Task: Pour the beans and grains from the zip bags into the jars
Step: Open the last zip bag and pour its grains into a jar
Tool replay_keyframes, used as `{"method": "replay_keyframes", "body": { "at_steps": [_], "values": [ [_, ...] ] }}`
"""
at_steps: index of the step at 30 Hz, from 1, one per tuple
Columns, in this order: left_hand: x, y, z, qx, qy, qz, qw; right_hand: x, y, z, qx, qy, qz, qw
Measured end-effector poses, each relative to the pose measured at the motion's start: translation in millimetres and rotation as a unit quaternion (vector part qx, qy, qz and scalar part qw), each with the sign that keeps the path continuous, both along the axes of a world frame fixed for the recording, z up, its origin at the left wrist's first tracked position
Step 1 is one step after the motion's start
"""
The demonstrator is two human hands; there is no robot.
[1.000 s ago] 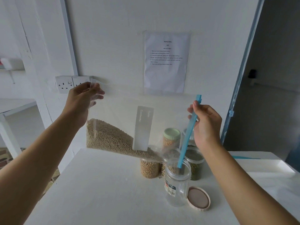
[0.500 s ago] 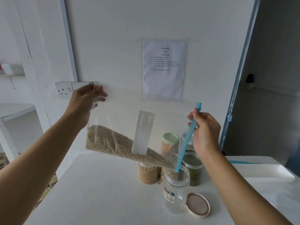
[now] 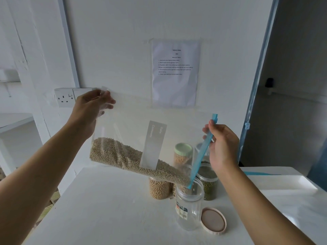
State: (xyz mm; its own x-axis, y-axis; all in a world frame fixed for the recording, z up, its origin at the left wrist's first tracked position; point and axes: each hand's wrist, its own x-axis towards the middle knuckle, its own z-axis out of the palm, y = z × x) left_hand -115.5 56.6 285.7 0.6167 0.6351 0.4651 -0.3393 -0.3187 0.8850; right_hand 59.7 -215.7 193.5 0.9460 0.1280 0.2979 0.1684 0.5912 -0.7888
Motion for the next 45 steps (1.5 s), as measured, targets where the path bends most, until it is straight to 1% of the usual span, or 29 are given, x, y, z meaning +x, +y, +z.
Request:
{"method": "replay_keyframes", "body": {
  "at_steps": [11, 17, 23, 29, 45],
  "values": [
    [-5, -2, 2, 0.002, 0.005, -0.004, 1.000, -1, -1, 2, -0.005, -0.014, -0.007, 1.000],
    [-3, -8, 6, 0.018, 0.016, -0.005, 1.000, -2, -1, -4, 0.000, 0.018, -0.017, 1.000],
    [-3, -7, 6, 0.011, 0.025, -0.010, 1.000, -6, -2, 1, 0.003, 0.017, -0.022, 1.000],
    [0, -13, 10, 0.029, 0.034, -0.014, 0.999, -4, -4, -4, -0.002, 0.033, -0.032, 0.999],
    [3, -9, 8, 0.013, 0.034, -0.008, 0.999, -4, -4, -2, -0.006, 0.015, -0.034, 0.999]
  ]
}}
